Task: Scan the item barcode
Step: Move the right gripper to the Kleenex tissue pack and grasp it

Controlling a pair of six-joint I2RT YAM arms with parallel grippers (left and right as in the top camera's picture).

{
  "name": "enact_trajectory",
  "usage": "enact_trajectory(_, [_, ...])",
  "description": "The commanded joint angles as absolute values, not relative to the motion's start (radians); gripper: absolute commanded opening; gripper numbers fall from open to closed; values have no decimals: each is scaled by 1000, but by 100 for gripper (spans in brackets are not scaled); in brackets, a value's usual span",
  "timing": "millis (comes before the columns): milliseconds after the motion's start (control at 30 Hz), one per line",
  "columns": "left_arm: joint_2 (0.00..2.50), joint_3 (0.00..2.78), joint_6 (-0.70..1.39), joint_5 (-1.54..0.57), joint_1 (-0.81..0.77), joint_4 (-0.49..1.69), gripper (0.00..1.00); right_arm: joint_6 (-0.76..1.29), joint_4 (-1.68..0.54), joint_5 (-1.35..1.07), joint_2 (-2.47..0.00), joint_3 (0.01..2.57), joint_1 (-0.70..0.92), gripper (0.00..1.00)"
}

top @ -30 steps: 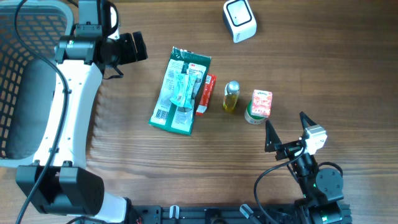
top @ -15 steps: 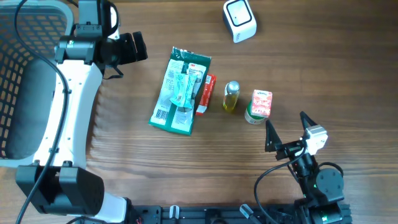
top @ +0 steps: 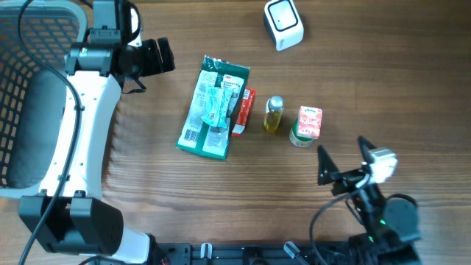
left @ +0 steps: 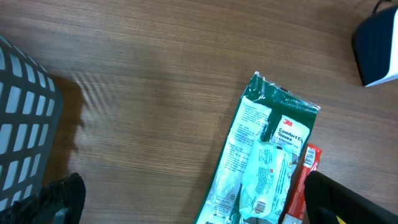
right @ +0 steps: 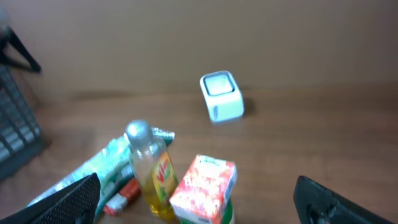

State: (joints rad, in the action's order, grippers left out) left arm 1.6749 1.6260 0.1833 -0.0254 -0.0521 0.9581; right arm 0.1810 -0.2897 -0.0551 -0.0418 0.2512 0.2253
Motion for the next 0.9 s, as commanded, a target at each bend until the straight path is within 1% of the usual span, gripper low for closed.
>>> enact_trajectory(0, [1682, 1627, 171, -34, -47, 958, 100, 191, -432, 4, -150, 525, 220, 100])
enact_trajectory(133, [1682, 1627, 171, -34, -47, 958, 100, 191, -650, 3, -441, 875, 220, 100])
enact_trajectory(233, [1682, 1627, 171, -34, -47, 958, 100, 190, -825, -1, -653, 1070, 220, 100])
enact_trajectory(333, [1682, 1627, 171, -33, -47, 958, 100, 190, -948, -15, -856, 1196, 220, 100])
enact_trajectory(433, [1682, 1627, 171, -34, -47, 958, 100, 183, -976, -80, -982, 1204, 220, 100])
enact_trajectory(467, [1682, 1627, 171, -33, -47, 958, 100, 184, -994, -79, -1030, 1204, 220, 92])
enact_trajectory(500, [1682, 1627, 171, -33, -47, 958, 100, 184, -1011, -79, -1097, 1204, 220, 68])
enact_trajectory(533, [1682, 1627, 171, -33, -47, 958, 100, 189, -1017, -79, -1136, 1204, 220, 56])
enact_trajectory(600, [1682, 1627, 171, -33, -47, 958, 100, 214, -1023, -79, -1200, 1204, 220, 47])
enact_trajectory(633, [1682, 1627, 171, -34, -47, 959, 100, 221, -1022, -79, -1234, 1204, 220, 47])
enact_trajectory(700, [1682, 1627, 171, -33, -47, 958, 100, 244, -1019, -80, -1299, 1204, 210, 54])
enact_trajectory(800, [1682, 1627, 171, -34, -47, 958, 100, 237, -1026, -111, -1371, 1204, 155, 55])
enact_trajectory(867, [1682, 1627, 171, -33, -47, 958, 100, 204, -1032, -193, -1397, 1204, 94, 56])
